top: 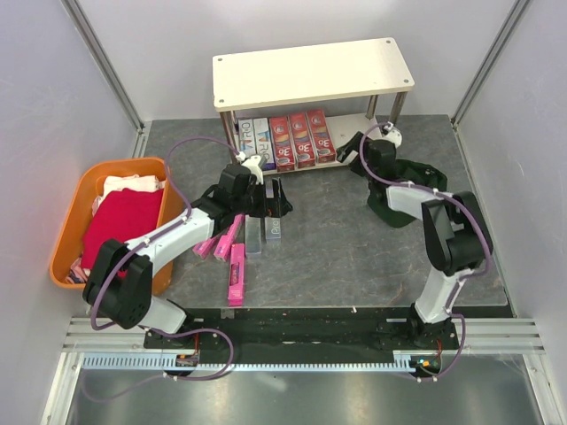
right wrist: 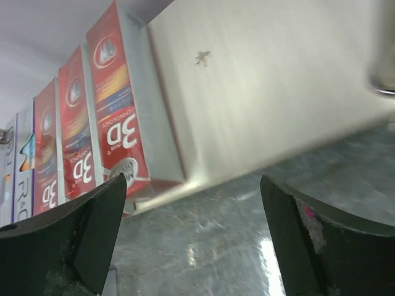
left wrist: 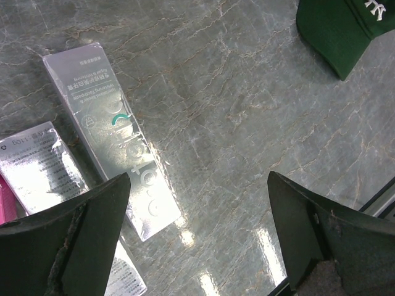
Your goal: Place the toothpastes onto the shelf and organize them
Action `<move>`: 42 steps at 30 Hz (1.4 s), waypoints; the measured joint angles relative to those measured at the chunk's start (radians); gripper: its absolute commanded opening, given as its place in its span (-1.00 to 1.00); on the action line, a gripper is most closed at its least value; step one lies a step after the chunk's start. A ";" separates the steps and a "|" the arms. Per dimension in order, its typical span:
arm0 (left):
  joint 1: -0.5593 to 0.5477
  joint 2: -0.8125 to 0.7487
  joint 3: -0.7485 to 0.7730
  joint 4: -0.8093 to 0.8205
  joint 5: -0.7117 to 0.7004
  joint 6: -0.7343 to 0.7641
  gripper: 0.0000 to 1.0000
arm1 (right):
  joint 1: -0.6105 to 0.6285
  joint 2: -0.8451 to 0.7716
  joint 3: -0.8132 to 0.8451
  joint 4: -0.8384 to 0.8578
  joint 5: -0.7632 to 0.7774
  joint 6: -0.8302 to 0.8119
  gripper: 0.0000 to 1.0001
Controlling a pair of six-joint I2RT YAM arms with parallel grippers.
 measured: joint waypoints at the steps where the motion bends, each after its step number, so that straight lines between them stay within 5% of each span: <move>1: 0.000 0.000 0.000 0.000 0.000 0.000 0.99 | 0.000 -0.038 -0.032 -0.004 0.024 -0.011 0.92; 9: -0.001 0.012 0.000 0.019 0.026 -0.003 0.99 | 0.000 -0.301 -0.239 0.033 0.292 -0.090 0.96; 21: -0.003 0.024 -0.001 0.024 0.029 -0.008 0.98 | -0.005 -0.106 -0.031 0.038 0.486 -0.184 0.85; 25: -0.003 0.024 -0.001 0.026 0.029 -0.008 0.99 | -0.018 -0.035 0.032 0.045 0.513 -0.206 0.06; 27: -0.003 0.024 -0.002 0.026 0.029 -0.008 0.98 | -0.027 -0.007 0.052 0.049 0.518 -0.214 -0.12; 36: -0.003 0.021 -0.018 0.027 0.025 -0.008 0.99 | -0.044 0.012 0.054 0.055 0.496 -0.233 -0.66; 42: -0.003 0.010 -0.024 0.028 0.021 -0.008 0.99 | -0.044 -0.011 0.014 0.082 0.464 -0.238 -0.81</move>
